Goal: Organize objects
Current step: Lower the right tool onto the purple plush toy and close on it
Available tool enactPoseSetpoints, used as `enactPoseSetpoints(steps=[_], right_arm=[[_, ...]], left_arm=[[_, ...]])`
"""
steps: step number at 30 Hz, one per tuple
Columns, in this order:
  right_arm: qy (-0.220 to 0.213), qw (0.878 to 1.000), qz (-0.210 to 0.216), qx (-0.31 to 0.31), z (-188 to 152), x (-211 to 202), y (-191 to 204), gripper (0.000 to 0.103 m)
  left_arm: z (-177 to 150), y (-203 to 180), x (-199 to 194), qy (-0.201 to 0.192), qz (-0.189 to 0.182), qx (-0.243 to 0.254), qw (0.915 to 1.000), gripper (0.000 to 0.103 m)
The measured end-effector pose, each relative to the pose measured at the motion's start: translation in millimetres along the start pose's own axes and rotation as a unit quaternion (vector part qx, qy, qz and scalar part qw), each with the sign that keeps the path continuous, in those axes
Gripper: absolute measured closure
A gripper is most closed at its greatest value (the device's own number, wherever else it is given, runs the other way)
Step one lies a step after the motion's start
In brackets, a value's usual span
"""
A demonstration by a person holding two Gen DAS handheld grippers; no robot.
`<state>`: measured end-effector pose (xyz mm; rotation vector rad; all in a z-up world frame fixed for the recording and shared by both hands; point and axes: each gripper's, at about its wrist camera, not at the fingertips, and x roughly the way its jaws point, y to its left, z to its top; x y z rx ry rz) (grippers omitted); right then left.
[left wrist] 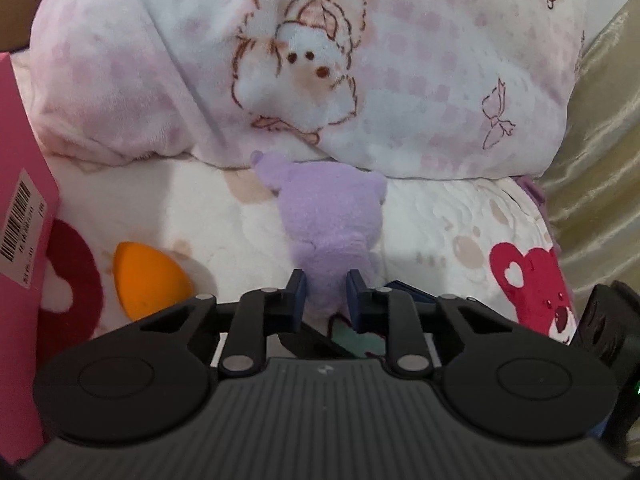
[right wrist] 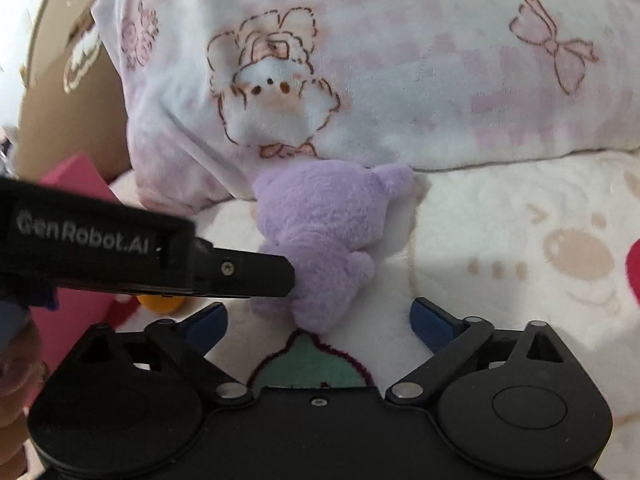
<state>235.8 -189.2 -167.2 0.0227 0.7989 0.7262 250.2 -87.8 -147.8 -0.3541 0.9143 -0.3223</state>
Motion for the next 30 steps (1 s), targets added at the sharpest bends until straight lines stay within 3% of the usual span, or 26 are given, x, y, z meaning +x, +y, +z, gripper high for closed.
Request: enactPoseSetpoints(steps=[7,11,14,16,22,30], right_arm=[[0.007,0.999,0.03,-0.007,-1,-6,-4,0.0],[-0.01,0.999,0.036,0.029,5,-11,-11,0.003],[-0.033,0.998,0.043,0.028,10,-15,-11,0.009],[-0.023,0.998,0.05,0.036,7,-11,-10,0.012],[-0.042,0.999,0.009,0.03,6,-11,-4,0.033],[-0.05,0.998,0.025,0.004,4,-14,-2,0.047]], left_arm=[[-1,9,-5,-0.014,-0.017,-0.022,0.9995,0.083],[1,8,-11,-0.016,-0.026,-0.017,0.9994,0.083],[5,3,-9,-0.021,-0.015,0.0,0.9997,0.079],[4,5,-4,-0.017,-0.021,-0.013,0.9996,0.077],[-1,10,4,-0.026,-0.023,-0.034,0.9988,0.077],[-3,1,4,-0.024,-0.005,0.009,0.9997,0.077]])
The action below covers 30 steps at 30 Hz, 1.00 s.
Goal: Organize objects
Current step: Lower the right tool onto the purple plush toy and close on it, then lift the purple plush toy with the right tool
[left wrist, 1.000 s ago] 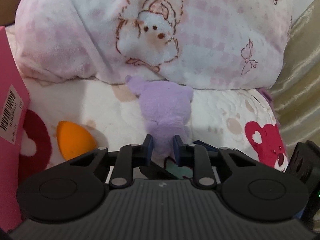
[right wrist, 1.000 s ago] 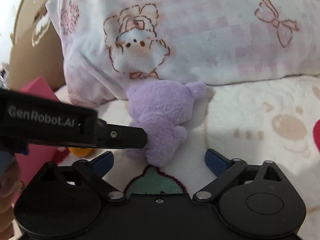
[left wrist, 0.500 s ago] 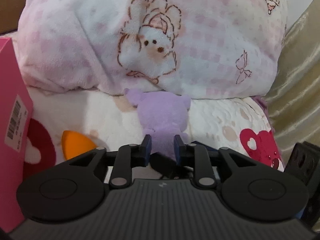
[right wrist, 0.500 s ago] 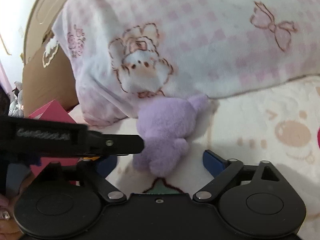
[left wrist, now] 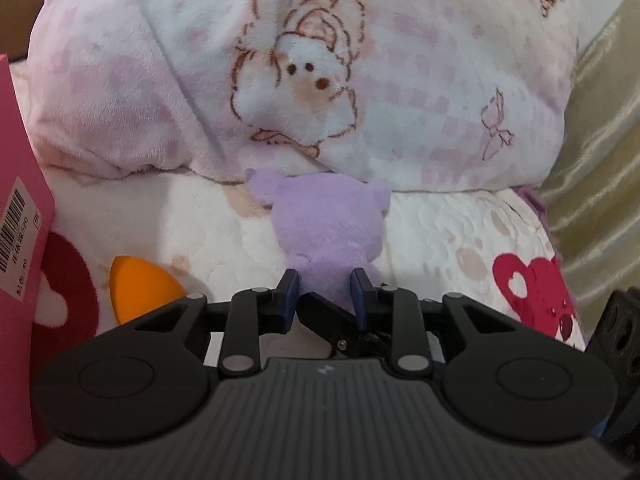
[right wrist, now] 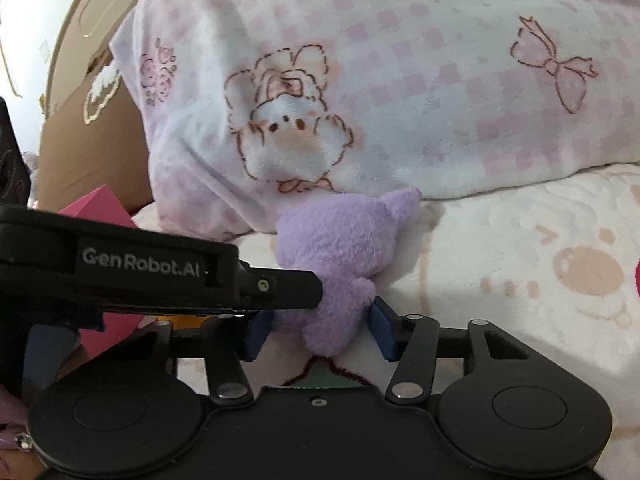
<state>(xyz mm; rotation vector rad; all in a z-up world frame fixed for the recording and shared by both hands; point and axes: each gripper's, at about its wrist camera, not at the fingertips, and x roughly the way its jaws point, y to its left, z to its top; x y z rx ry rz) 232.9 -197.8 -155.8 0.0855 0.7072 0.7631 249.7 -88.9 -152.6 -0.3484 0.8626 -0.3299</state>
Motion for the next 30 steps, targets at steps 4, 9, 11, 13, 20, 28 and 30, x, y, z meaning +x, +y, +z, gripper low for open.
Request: enactPoseSetpoints(steps=[4,9,11,13,20,28,30], right_arm=[[0.003,1.0,0.009,-0.009,0,-6,4,0.048],[0.014,1.0,0.011,-0.015,-3,-17,12,0.049],[0.024,0.999,0.011,-0.019,-4,-22,15,0.049],[0.037,0.999,0.01,-0.028,-6,-29,19,0.049],[0.057,0.998,-0.004,-0.032,-12,-59,35,0.049],[0.052,0.998,-0.003,-0.027,-25,-90,55,0.05],[0.054,0.998,-0.004,-0.028,-28,-98,61,0.051]], left_arm=[[0,0,-8,0.005,-0.004,-0.007,1.0,0.077],[-8,-4,-21,0.011,-0.005,-0.002,0.9999,0.077],[-13,-6,-26,0.018,-0.006,-0.002,0.9998,0.077],[-19,-8,-33,0.026,-0.013,-0.005,0.9996,0.077],[-39,-16,-59,0.031,-0.032,-0.008,0.999,0.077],[-57,-20,-94,0.032,-0.039,-0.001,0.9987,0.077],[-64,-22,-103,0.032,-0.041,0.006,0.9986,0.077]])
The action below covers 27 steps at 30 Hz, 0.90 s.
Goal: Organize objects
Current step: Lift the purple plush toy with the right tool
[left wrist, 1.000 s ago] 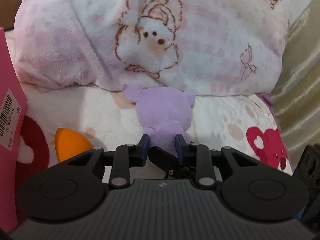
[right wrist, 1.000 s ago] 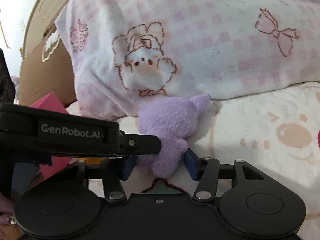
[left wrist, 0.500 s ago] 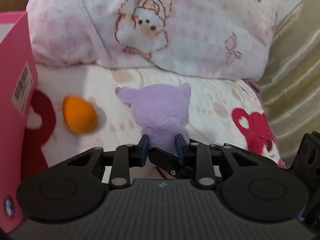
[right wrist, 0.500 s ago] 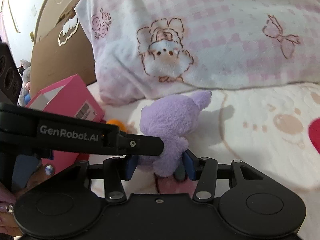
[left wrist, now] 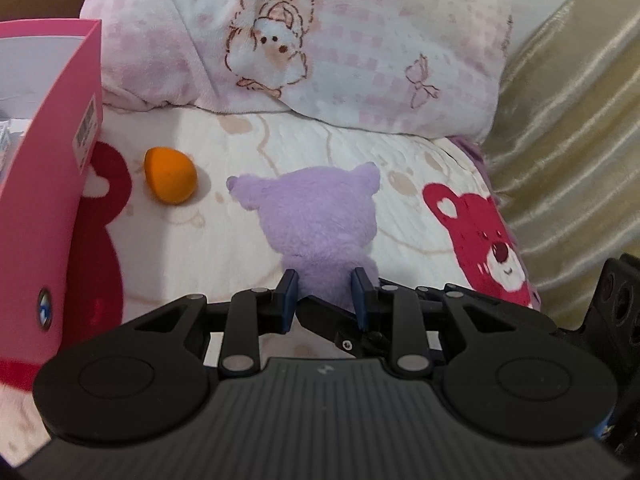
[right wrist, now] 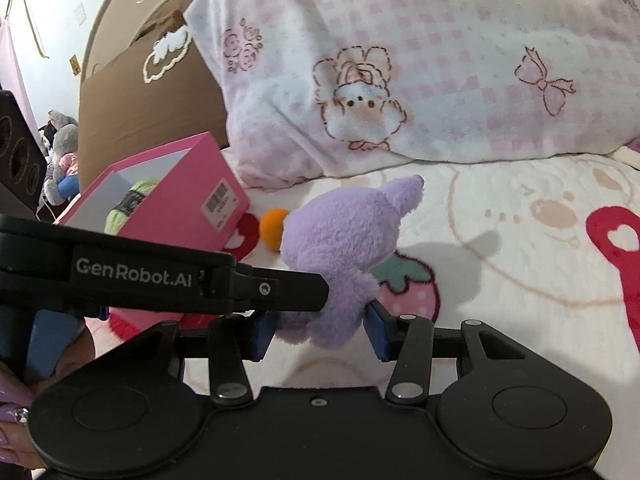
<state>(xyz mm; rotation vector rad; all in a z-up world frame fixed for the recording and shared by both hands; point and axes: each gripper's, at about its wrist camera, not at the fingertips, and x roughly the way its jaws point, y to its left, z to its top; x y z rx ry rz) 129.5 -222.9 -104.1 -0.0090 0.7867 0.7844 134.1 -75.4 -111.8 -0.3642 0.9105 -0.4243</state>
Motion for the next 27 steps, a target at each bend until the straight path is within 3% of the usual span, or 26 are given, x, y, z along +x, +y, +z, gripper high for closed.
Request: enactPoseSetpoints(steps=[6,9,19,21,24,27], right_arm=[[0.014,0.999,0.012,0.031,-20,-24,14,0.052],[0.018,1.0,0.009,0.024,-29,-32,26,0.052],[0.065,0.998,0.001,-0.018,-54,-33,53,0.051],[0.069,0.997,-0.014,-0.037,-57,-29,57,0.046],[0.073,0.995,-0.017,-0.063,-61,-25,61,0.03],[0.065,0.995,-0.024,-0.071,-63,-24,60,0.027]], left_arm=[[-22,-7,-24,0.018,0.005,-0.011,0.9998,0.077],[-33,-11,-37,0.022,0.019,0.006,0.9996,0.077],[-58,15,-46,0.067,0.017,-0.026,0.9973,0.077],[-60,23,-43,0.066,0.015,-0.036,0.9971,0.077],[-63,29,-40,0.057,0.01,-0.041,0.9975,0.077],[-65,34,-37,0.05,-0.001,-0.048,0.9976,0.077]])
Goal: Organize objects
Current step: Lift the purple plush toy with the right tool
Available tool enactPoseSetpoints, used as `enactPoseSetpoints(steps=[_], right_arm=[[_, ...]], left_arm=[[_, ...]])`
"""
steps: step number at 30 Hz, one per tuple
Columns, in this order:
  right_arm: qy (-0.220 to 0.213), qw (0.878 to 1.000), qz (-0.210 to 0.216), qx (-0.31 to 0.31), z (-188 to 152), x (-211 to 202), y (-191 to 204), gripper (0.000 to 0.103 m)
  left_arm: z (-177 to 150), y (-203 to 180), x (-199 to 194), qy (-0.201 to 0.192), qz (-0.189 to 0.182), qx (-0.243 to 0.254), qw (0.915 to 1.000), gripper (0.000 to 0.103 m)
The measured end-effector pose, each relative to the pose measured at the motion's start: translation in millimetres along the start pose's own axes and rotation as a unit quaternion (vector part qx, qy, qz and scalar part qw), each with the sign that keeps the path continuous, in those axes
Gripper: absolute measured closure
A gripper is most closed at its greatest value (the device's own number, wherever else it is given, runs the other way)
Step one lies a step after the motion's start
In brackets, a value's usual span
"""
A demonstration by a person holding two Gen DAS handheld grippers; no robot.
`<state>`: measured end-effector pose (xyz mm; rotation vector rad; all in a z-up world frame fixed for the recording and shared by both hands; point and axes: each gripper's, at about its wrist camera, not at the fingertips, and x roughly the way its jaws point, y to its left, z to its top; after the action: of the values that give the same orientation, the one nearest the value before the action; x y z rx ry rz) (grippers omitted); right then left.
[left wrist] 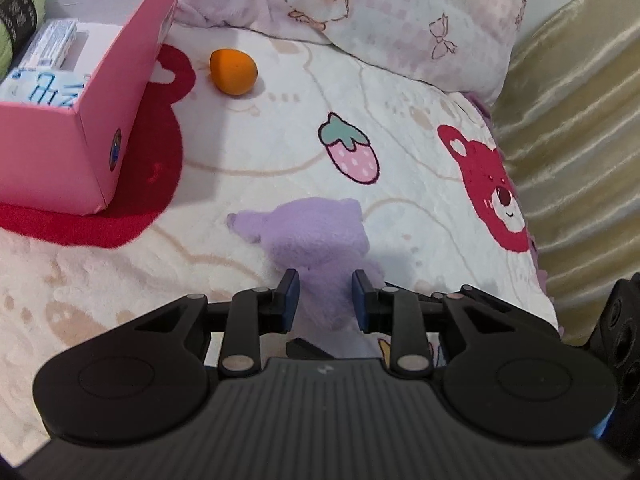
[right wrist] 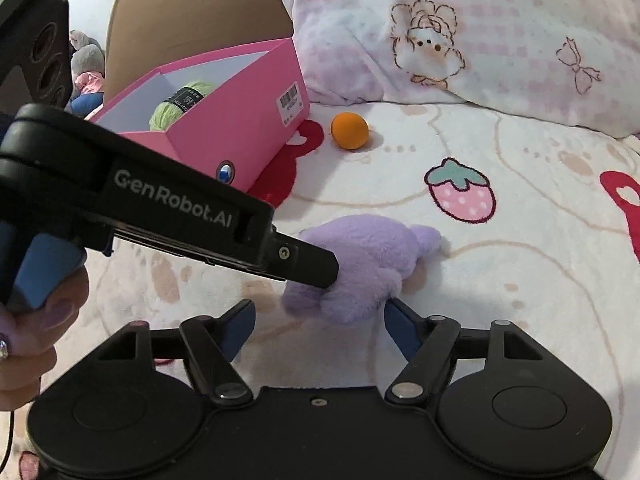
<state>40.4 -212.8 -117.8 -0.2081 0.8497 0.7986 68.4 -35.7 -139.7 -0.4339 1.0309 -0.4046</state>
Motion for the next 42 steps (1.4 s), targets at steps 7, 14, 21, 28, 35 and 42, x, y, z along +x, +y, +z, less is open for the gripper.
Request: enactPoseSetpoints(steps=[7,14,21,28,35,42], right_arm=[[-0.002,1.0,-0.012,0.016,2,9,-14,0.025],[0.001,1.0,-0.002,0.028,4,24,-20,0.025],[0.009,0.999,-0.01,0.031,0,35,-15,0.046],[-0.004,0.999,0.001,0.039,-3,19,-6,0.047],[-0.01,0.998,0.018,0.052,0,3,14,0.047],[-0.008,0.998,0.04,0.048,2,-12,41,0.045]], left_arm=[[-2,4,6,-0.01,-0.001,-0.001,0.9999,0.077],[1,10,8,-0.03,0.0,-0.001,0.9995,0.065],[-6,19,25,-0.041,-0.003,-0.015,0.999,0.067],[-11,15,5,-0.048,-0.02,-0.007,0.9986,0.068],[-15,13,-26,-0.05,-0.012,0.019,0.9985,0.068],[-24,14,-65,-0.046,0.009,0.029,0.9985,0.068]])
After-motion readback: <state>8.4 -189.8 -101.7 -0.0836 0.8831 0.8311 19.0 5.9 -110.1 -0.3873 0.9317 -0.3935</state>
